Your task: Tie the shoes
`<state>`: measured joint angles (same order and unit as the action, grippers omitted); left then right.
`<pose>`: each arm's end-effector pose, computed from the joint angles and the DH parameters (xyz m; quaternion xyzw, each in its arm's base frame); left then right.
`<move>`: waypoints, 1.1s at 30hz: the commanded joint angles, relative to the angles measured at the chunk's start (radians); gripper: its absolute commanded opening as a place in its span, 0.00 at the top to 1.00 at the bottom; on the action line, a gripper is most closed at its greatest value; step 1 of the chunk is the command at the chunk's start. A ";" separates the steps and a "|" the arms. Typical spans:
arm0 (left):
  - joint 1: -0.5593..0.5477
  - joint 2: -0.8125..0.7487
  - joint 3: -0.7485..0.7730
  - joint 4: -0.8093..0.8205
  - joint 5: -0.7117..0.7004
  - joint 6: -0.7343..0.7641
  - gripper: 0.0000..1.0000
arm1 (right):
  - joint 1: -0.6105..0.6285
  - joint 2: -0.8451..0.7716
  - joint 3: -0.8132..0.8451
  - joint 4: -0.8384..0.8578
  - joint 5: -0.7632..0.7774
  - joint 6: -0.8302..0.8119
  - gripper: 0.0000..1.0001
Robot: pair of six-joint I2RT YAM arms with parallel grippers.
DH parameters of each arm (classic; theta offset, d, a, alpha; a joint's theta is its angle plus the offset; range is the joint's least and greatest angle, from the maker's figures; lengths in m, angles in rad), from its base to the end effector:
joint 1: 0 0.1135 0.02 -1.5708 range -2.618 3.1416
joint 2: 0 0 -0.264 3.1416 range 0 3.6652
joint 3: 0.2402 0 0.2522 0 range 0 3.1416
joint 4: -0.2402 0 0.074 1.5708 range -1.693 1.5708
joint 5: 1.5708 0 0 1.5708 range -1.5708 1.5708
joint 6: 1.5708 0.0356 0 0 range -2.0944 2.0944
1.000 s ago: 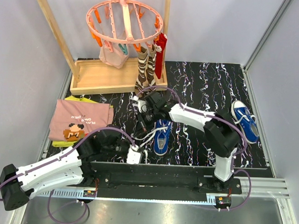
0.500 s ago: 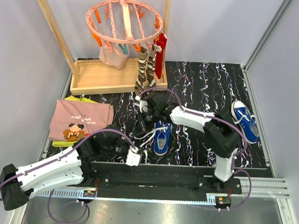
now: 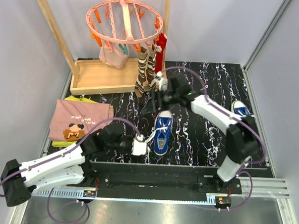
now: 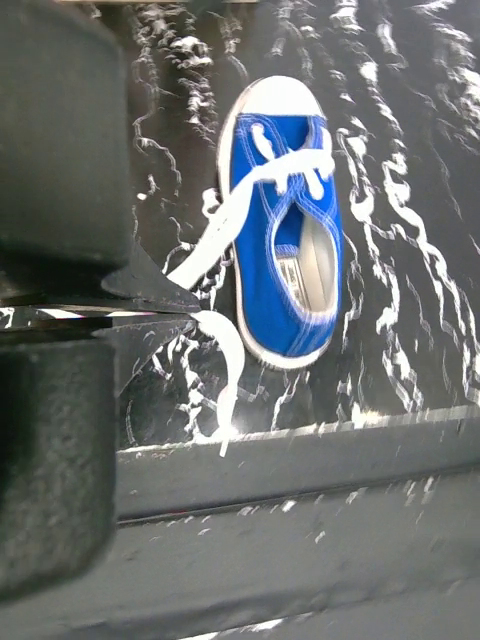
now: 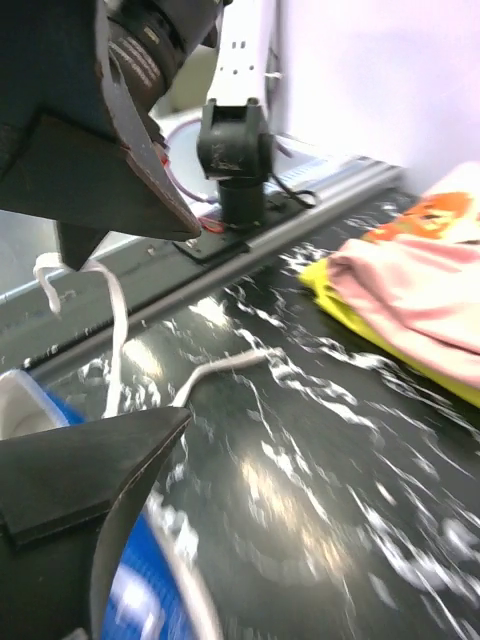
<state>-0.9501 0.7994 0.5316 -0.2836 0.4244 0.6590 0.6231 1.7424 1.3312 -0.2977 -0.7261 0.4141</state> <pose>0.0920 -0.1539 0.2400 0.6861 0.5177 -0.2511 0.4453 0.3029 0.2468 0.2652 -0.2361 0.8292 0.4738 0.1792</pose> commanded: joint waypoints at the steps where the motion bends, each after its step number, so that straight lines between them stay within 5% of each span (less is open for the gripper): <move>1: 0.025 0.108 0.166 0.113 -0.134 -0.275 1.00 | -0.071 -0.156 -0.012 -0.081 0.022 -0.150 0.23; 9: 0.347 0.429 0.372 0.072 -0.067 -0.645 1.00 | -0.152 -0.340 -0.111 -0.230 0.145 -0.399 0.27; 15: 0.450 0.619 0.436 0.066 -0.107 -0.893 1.00 | -0.149 -0.406 -0.142 -0.300 0.098 -0.546 0.32; 22: 0.498 0.768 0.459 0.040 -0.116 -1.059 1.00 | 0.088 -0.386 -0.152 -0.302 0.241 -0.704 0.35; 33: 0.519 0.833 0.455 0.037 -0.116 -1.096 1.00 | 0.392 -0.144 -0.086 -0.105 0.411 -0.798 0.41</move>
<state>-0.4492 1.6207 0.9489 -0.2695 0.3126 -0.4053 0.9310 1.5391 1.2057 -0.5335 -0.4084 -0.3149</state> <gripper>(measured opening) 0.003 0.599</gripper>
